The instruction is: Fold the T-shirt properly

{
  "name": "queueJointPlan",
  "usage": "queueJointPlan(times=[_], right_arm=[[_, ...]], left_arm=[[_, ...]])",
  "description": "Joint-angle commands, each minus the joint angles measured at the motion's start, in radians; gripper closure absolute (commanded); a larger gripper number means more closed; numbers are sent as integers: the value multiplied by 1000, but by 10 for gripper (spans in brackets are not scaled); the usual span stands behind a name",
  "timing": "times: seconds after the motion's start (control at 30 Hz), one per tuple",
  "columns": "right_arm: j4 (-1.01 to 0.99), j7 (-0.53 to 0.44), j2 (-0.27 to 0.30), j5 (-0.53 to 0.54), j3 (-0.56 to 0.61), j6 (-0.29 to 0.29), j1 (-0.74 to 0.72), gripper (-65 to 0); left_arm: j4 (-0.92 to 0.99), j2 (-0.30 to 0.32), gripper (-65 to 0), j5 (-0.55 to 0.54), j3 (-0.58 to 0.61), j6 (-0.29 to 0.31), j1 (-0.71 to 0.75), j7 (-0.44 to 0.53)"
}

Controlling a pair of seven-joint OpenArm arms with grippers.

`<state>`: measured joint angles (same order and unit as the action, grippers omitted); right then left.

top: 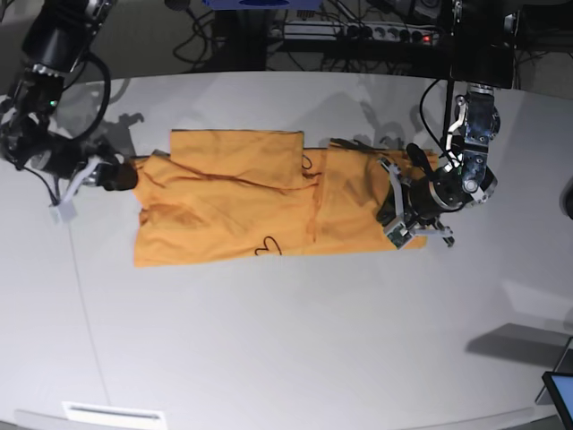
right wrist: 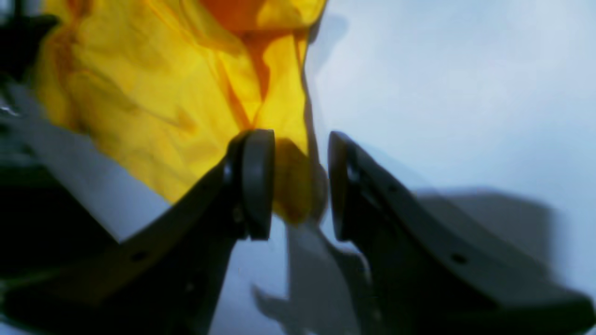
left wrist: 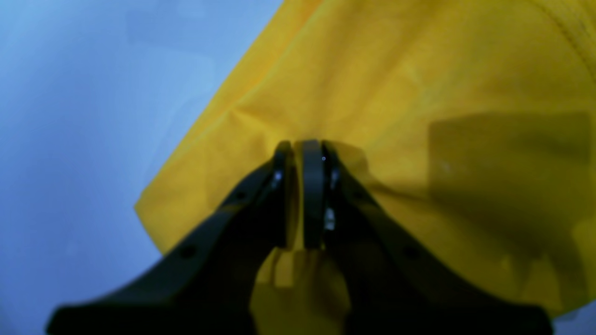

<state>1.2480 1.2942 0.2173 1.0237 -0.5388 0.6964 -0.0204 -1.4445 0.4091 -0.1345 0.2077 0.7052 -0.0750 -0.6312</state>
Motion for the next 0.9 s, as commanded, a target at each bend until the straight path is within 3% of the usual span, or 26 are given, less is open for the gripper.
queueJointPlan(times=[0.0, 0.1, 0.2, 0.27, 0.57, 0.87], right_arm=[[-30, 3, 23, 16, 1, 2, -26, -216], [-129, 2, 34, 39, 1, 2, -45, -364], [-144, 8, 32, 42, 1, 2, -56, -554], [-144, 8, 26, 43, 3, 2, -57, -633], [-150, -1, 26, 39, 53, 2, -52, -522], [-144, 0, -35, 42, 79, 2, -29, -521]], left_arm=[[6, 17, -49, 66, -3, -7, 7, -83], [6, 15, -49, 66, -3, -7, 7, -83], [6, 15, -49, 66, -3, -7, 7, -83], [6, 15, -49, 66, -3, -7, 7, -83], [8, 15, -49, 66, -3, -7, 7, -83], [8, 15, -49, 68, -3, -7, -1, -83]])
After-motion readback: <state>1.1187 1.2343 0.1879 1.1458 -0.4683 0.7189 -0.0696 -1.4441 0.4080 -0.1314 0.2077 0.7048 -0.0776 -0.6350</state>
